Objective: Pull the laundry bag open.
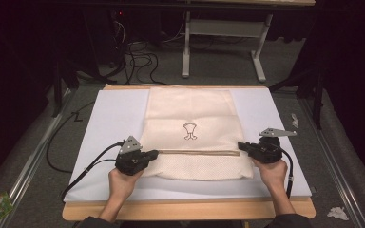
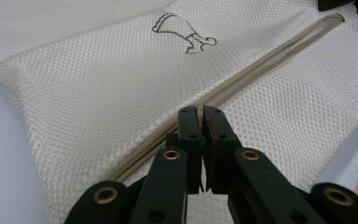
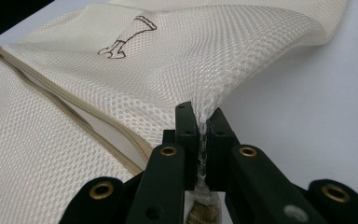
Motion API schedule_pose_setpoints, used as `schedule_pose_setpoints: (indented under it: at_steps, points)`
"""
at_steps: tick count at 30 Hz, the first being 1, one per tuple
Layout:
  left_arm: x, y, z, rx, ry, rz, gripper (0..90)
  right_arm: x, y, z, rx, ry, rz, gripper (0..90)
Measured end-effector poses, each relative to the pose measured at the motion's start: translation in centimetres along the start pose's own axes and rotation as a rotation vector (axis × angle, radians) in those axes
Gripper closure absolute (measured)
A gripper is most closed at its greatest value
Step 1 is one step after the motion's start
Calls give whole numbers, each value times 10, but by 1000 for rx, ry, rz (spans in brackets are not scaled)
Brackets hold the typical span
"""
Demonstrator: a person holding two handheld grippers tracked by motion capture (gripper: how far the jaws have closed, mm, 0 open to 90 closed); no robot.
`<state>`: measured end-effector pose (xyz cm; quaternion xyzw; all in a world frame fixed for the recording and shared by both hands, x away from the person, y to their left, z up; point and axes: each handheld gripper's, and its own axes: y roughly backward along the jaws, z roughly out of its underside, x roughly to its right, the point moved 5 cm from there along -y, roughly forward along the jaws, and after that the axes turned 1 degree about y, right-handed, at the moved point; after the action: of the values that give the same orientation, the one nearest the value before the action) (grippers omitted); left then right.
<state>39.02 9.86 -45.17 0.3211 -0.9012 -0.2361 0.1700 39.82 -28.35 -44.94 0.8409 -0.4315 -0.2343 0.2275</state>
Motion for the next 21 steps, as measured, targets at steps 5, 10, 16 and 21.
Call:
schedule_pose_setpoints:
  at_steps: [5, 10, 16, 21]
  points:
    - [-1, 1, 0, -1, -1, -2, 869, -1, -1, 0, 2, -3, -2, 877]
    - [-4, 4, 0, 3, 4, -14, 869, 0, 0, 0, 1, 1, 0, 877]
    - [-9, 10, 2, 14, 30, -11, 869, 3, 1, 2, -3, -12, 6, 877]
    - [-14, 13, 4, 21, 40, -17, 869, 3, 1, 2, -3, -8, 8, 877]
